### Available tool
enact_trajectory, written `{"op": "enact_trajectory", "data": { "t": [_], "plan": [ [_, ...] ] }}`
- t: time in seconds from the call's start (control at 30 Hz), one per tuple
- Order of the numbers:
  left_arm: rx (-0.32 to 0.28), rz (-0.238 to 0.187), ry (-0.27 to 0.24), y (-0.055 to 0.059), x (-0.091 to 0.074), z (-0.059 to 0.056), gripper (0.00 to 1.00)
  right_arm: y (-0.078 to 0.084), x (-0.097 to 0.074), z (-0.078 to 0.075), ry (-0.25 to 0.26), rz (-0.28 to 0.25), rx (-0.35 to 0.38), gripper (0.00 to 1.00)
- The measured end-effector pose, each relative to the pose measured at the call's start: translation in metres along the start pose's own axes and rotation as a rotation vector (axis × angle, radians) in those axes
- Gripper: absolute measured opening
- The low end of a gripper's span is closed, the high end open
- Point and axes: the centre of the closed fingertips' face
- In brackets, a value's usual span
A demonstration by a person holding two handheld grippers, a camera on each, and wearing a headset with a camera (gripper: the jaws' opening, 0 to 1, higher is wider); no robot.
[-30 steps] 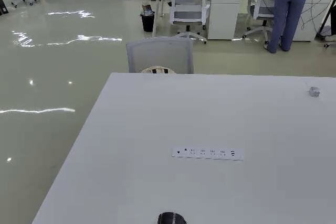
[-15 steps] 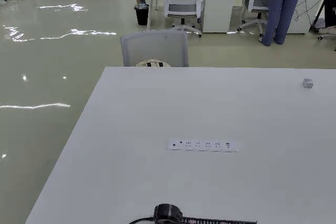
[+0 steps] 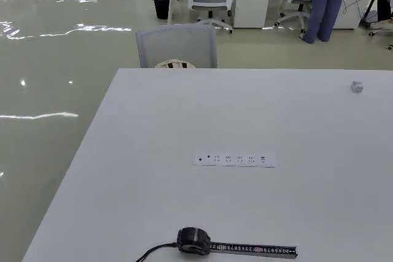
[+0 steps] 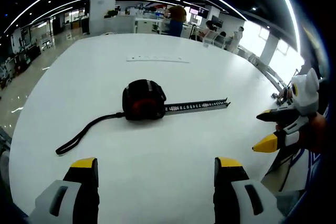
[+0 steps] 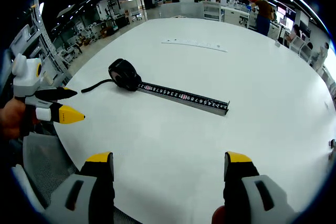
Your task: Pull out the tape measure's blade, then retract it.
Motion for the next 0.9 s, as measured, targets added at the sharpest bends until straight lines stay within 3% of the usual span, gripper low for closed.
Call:
{"op": "enact_trajectory", "data": {
  "t": [0.9],
  "plan": [
    [-0.039, 0.029, -0.022, 0.019, -0.022, -0.005, 0.96, 0.001, -0.021, 0.012, 0.003, 0.002, 0.001, 0.89]
  ]
}}
Point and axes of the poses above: the centre of the closed fingertips' face, and the gripper's own axes: x roughly forward along the fingers, z roughly to its left, y roughly out of its underside, and after that the axes turned 9 degrees about -x, right-handed
